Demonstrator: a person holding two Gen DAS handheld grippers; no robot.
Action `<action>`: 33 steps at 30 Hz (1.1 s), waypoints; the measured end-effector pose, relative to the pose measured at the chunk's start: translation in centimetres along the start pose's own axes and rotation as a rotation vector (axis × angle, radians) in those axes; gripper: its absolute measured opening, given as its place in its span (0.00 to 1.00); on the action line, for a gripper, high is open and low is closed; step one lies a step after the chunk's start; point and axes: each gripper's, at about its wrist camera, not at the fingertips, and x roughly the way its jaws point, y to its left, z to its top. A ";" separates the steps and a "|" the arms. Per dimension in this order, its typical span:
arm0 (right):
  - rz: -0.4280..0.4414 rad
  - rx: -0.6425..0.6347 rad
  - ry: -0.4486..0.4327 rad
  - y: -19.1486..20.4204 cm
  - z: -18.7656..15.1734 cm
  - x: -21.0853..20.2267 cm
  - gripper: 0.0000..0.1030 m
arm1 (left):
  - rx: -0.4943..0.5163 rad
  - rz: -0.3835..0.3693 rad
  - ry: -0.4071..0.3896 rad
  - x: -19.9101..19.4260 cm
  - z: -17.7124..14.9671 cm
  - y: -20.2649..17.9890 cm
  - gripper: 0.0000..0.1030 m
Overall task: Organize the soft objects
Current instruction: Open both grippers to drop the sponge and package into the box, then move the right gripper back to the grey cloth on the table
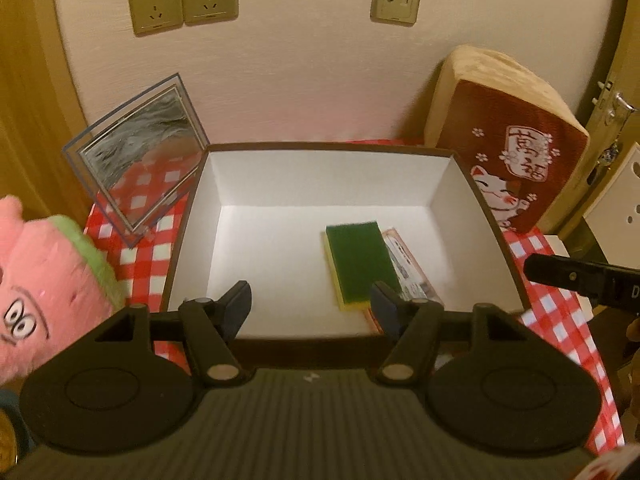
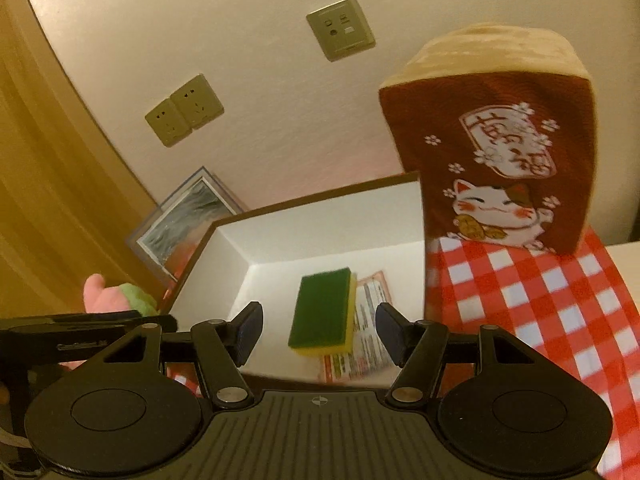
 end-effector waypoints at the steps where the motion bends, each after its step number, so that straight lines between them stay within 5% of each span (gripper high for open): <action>1: -0.002 0.003 -0.001 0.0 -0.4 -0.5 0.61 | -0.002 -0.002 0.000 -0.5 -0.4 0.1 0.62; 20: -0.058 0.049 0.016 0.3 -7.6 -8.4 0.61 | -0.039 0.014 0.001 -8.5 -8.4 2.0 0.62; 33: -0.118 0.059 0.141 -0.5 -14.6 -9.6 0.61 | -0.058 0.029 0.126 -9.5 -16.3 2.5 0.62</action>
